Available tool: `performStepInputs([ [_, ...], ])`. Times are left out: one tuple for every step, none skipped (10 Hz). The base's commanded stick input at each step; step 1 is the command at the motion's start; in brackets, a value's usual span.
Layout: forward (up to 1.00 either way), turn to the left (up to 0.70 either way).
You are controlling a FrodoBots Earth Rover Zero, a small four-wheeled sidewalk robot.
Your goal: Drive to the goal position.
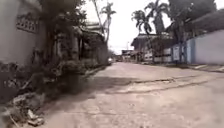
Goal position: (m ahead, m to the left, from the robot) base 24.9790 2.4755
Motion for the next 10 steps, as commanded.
performStepInputs([
  [0.93, 0.00],
  [0.85, 0.00],
  [0.85, 0.00],
  [0.77, 0.00],
  [0.70, 0.00],
  [0.70, 0.00],
  [0.70, 0.00],
  [0.70, 0.00],
  [0.70, 0.00],
  [0.70, 0.00],
])
